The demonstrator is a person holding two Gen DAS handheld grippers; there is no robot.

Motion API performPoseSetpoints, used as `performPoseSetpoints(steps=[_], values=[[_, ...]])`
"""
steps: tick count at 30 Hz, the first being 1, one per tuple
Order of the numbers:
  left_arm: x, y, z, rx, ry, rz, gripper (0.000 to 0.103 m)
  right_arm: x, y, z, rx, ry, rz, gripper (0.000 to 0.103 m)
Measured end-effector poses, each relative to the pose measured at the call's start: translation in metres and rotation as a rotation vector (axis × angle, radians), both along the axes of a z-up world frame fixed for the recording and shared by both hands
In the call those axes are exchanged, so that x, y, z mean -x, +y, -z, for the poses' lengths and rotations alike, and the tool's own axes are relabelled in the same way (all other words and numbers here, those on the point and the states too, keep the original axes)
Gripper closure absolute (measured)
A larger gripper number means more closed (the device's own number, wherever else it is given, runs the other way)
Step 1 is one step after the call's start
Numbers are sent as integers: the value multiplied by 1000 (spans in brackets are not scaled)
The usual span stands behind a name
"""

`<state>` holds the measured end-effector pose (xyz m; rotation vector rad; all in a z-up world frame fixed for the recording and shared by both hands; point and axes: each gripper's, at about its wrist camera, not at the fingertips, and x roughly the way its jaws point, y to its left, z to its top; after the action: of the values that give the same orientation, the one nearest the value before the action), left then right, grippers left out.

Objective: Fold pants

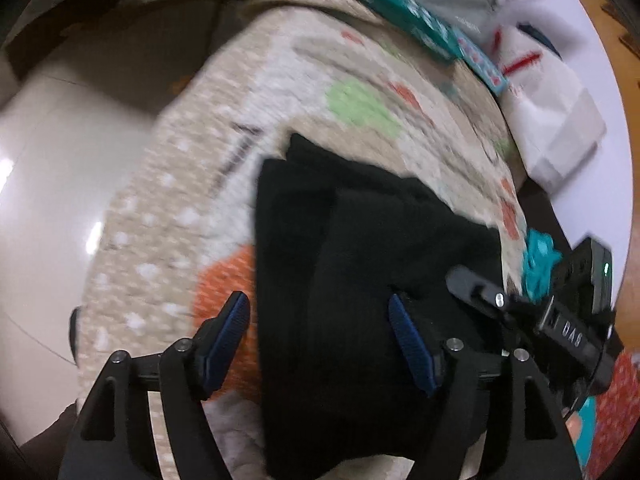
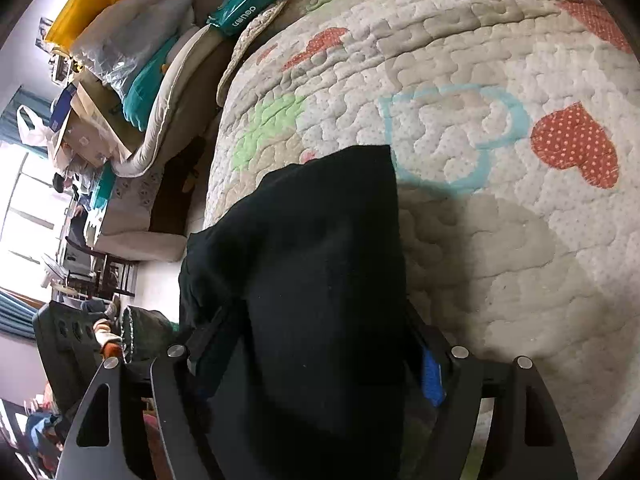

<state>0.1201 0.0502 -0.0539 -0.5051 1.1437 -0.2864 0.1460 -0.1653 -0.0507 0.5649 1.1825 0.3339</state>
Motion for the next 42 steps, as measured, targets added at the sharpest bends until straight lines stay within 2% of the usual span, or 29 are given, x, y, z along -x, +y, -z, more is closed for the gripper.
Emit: performPoseSetpoints(steps=[3, 4, 5, 6, 7, 10, 12, 15, 17, 23, 29, 33, 38, 40, 41, 42], values=[[1, -14, -2, -86, -33, 33, 28, -1, 3, 1, 9, -5, -13, 21], [2, -17, -4, -89, -46, 47, 35, -2, 4, 1, 12, -7, -16, 20], [3, -20, -6, -79, -60, 66, 50, -2, 6, 1, 19, -12, -23, 20], [4, -21, -8, -75, -66, 74, 57, -2, 6, 0, 25, -17, -30, 22], [5, -21, -10, -71, -72, 75, 59, -2, 8, -1, 28, -21, -38, 24], [4, -17, -10, -36, -64, 53, 65, -2, 9, -7, 38, -32, -61, 42], [4, -13, -13, -5, -64, 36, 70, -1, 9, -14, 47, -47, -77, 60], [3, -12, -21, 25, -74, 28, 73, -3, 12, -26, 72, -73, -95, 68], [-1, -12, -26, 37, -78, 20, 74, -5, 14, -35, 85, -96, -100, 70], [-21, -16, -53, 63, -127, -2, 74, -24, 10, -70, 105, -178, -110, 71], [-70, -30, -71, 76, -167, -14, 74, -62, 1, -94, 167, -240, -88, 71], [-103, -41, -63, 67, -163, -17, 73, -96, -5, -86, 198, -222, -83, 71], [-136, -45, -31, 56, -110, -14, 71, -126, -7, -57, 229, -166, -95, 70], [-139, -43, -18, 54, -81, -21, 68, -131, -6, -42, 251, -138, -111, 62], [-138, -40, -13, 72, -76, -23, 65, -131, -6, -39, 262, -139, -106, 55], [-136, -37, -11, 92, -75, -22, 64, -128, -8, -37, 263, -147, -98, 51]])
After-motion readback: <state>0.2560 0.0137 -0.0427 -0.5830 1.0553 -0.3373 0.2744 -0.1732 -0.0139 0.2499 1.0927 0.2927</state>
